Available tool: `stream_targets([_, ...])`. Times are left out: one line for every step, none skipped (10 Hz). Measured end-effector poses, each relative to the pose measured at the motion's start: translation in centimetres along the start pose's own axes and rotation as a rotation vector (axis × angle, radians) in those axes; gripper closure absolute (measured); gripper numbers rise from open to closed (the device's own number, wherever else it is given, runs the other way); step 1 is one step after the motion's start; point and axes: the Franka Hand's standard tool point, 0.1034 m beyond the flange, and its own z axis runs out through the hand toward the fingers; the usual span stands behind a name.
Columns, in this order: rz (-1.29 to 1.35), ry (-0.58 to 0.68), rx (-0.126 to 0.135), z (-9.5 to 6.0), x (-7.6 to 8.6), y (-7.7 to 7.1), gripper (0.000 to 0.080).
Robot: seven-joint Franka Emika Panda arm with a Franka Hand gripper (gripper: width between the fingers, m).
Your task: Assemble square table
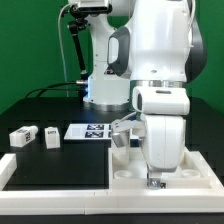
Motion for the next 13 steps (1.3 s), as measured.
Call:
stream_targets([0.005, -0.004, 0.01, 0.0, 0.0, 0.1, 0.0722])
stream_targets([0.007, -0.004, 0.011, 0.0, 0.0, 0.1, 0.0723])
stream_targets([0.009, -0.005, 0.012, 0.0, 0.0, 0.1, 0.0723])
stream_targets([0.009, -0.005, 0.012, 0.0, 0.0, 0.1, 0.0723])
stream_targets([0.009, -0.005, 0.012, 0.0, 0.0, 0.1, 0.0723])
stream_targets([0.008, -0.007, 0.023, 0.0, 0.0, -0.4, 0.0673])
stream_targets([0.007, -0.009, 0.038, -0.1, 0.0, -0.9, 0.0673])
stream_targets([0.005, -0.012, 0.054, -0.1, 0.0, -1.4, 0.0468])
stream_targets([0.006, -0.012, 0.054, -0.1, -0.1, -1.4, 0.033])
stream_targets([0.007, -0.013, 0.055, -0.1, -0.1, -1.4, 0.0213])
stream_targets([0.007, -0.013, 0.055, -0.1, -0.2, -1.4, 0.0213])
stream_targets([0.008, -0.013, 0.056, 0.0, -0.2, -1.4, 0.0163])
stream_targets([0.008, -0.013, 0.056, 0.0, -0.2, -1.4, 0.0154])
